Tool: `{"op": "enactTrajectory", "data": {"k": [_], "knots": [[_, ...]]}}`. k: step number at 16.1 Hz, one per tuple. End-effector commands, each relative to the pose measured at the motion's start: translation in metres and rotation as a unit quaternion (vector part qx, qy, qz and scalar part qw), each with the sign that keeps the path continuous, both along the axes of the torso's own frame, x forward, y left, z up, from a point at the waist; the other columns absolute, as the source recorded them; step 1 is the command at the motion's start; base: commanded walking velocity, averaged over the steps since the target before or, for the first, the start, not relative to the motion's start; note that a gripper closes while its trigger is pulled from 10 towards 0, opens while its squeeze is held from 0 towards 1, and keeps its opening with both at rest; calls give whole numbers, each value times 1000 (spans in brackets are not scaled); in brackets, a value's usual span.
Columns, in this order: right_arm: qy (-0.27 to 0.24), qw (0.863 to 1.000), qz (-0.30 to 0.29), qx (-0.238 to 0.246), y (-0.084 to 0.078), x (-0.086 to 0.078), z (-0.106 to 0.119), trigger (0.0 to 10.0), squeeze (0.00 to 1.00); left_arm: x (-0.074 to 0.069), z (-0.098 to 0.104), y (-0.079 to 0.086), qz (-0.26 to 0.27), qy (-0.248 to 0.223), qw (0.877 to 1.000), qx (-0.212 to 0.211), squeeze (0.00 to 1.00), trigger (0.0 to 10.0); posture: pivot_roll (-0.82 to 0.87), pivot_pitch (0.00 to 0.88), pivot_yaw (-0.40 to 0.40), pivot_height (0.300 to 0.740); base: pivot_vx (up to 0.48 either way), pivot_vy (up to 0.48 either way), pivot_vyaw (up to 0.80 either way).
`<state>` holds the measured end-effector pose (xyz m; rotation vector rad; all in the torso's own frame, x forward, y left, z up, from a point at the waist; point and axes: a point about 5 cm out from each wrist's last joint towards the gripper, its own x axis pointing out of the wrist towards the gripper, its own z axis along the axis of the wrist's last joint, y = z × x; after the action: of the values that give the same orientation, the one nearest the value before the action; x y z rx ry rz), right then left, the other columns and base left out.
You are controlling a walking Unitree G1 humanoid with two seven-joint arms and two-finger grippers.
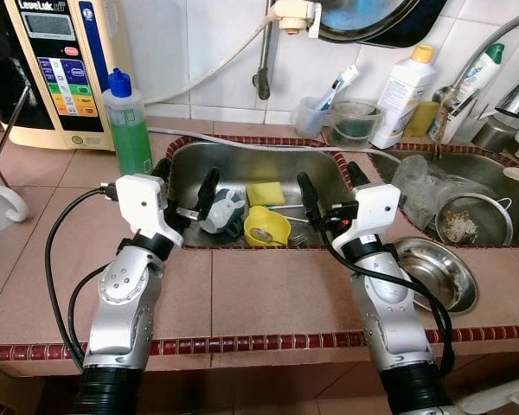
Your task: Kitchen organization
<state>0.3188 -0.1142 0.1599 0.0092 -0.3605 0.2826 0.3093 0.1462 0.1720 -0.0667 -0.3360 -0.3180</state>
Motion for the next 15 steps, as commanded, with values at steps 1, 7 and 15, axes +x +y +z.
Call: {"op": "enactTrajectory", "data": {"k": [1,7,15], "knots": [[-6,1000,-6,-6,-3,2,2,10000,0,-2,-3,-2,-6,-1,1000,10,0,10000,105,0,-66,740,0,-334,0],[-4,1000,5,-25,-1,-3,-6,10000,0,-9,-6,5,2,1,1000,23,0,10000,114,0,-71,740,0,-411,0],[-16,999,6,-29,-2,-6,-3,10000,0,-12,-3,4,-6,-2,1000,28,0,10000,110,0,-67,740,0,-422,0]]}}
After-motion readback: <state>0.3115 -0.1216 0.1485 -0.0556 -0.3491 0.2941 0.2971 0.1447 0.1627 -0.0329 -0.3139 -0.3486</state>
